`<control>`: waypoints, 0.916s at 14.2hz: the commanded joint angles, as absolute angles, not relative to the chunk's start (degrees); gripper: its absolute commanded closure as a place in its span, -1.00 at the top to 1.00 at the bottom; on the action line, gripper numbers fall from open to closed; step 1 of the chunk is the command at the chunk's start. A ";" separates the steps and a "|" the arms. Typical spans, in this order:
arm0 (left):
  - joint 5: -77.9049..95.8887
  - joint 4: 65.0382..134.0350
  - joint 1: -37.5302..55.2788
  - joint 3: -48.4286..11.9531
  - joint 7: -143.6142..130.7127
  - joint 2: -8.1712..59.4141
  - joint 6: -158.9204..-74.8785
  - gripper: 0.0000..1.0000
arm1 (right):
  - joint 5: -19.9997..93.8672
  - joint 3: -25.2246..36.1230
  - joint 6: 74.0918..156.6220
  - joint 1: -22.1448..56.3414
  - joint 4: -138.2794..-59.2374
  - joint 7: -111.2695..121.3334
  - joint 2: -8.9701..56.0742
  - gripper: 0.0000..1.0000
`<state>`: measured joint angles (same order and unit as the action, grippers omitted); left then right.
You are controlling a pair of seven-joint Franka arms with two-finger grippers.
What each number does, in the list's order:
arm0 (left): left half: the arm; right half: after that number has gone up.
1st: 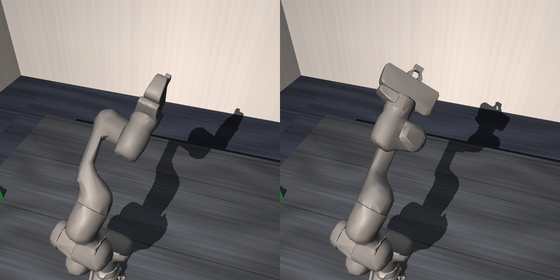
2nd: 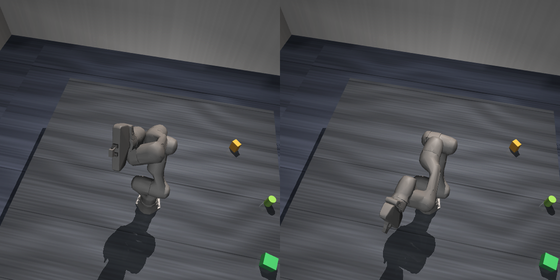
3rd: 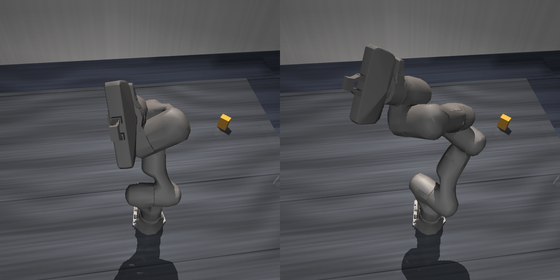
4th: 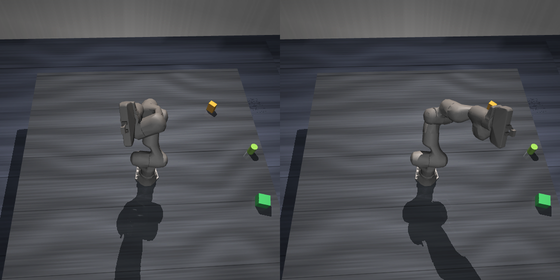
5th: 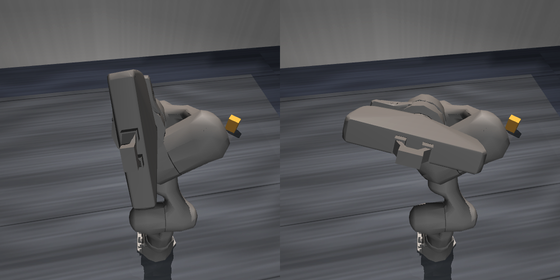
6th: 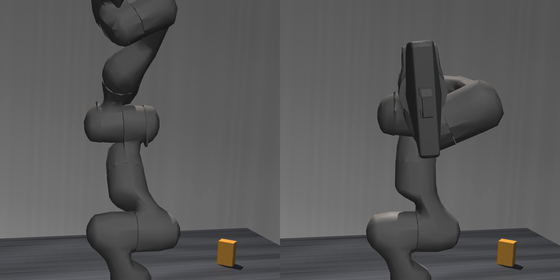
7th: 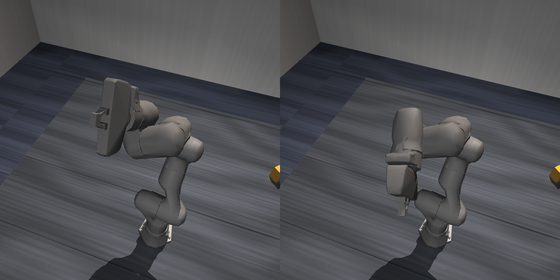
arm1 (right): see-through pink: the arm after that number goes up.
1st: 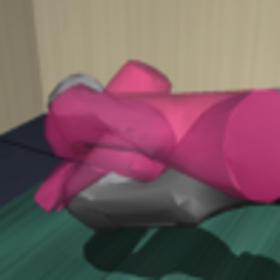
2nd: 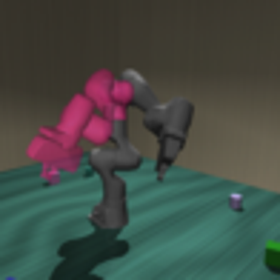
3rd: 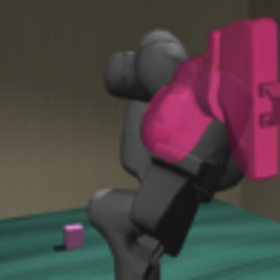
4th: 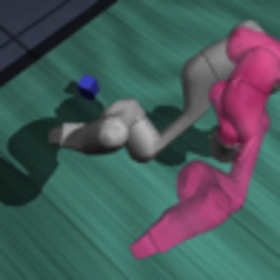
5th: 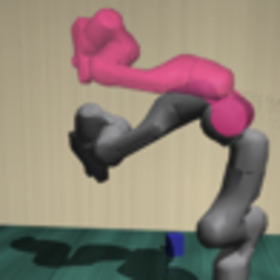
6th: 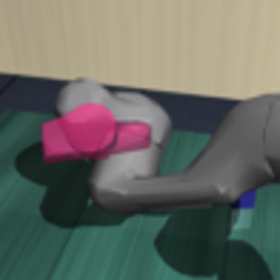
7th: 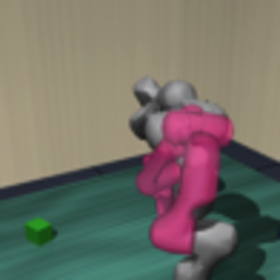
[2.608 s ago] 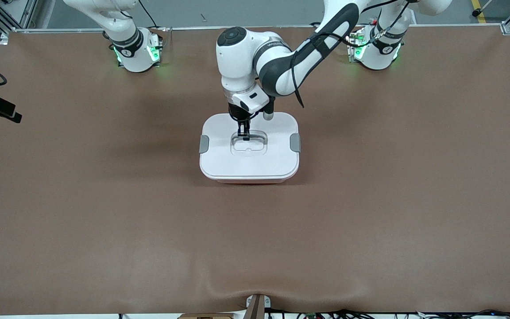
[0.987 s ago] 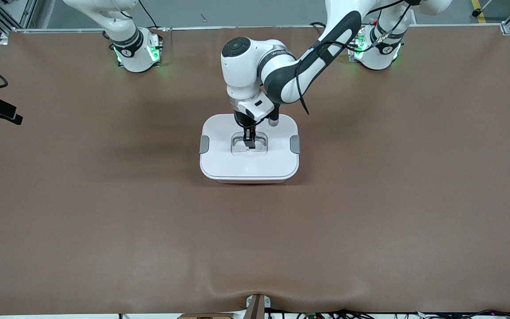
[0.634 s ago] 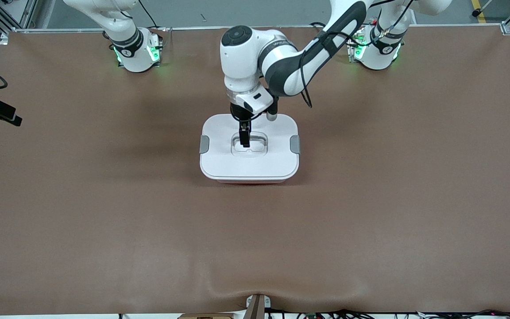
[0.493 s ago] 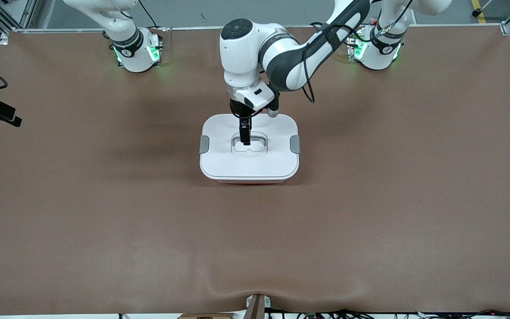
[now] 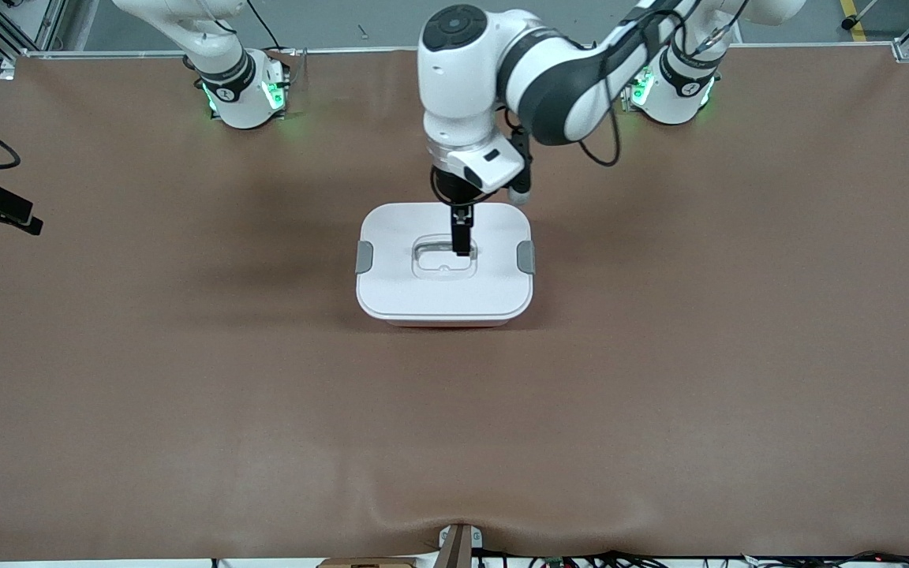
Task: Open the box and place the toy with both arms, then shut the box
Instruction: 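Open the left gripper and lift it off the lid handle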
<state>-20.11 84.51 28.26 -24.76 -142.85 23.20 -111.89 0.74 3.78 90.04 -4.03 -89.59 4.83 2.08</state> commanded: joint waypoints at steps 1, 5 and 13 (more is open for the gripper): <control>-16.71 85.08 24.62 -25.14 -134.68 19.43 -108.73 1.00 | 0.09 3.34 89.82 -4.66 -90.00 6.67 1.67 1.00; -14.50 85.08 17.68 -25.14 -112.48 14.86 -100.92 1.00 | 0.18 3.34 89.48 -4.75 -90.00 7.47 1.67 1.00; -9.67 85.52 5.64 -24.96 -73.26 7.92 -90.19 1.00 | 0.18 3.34 89.47 -4.75 -90.00 7.65 1.76 1.00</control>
<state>-11.74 84.37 8.49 -24.64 -82.11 10.84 -92.34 0.71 3.85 89.67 -4.05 -89.72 7.01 2.08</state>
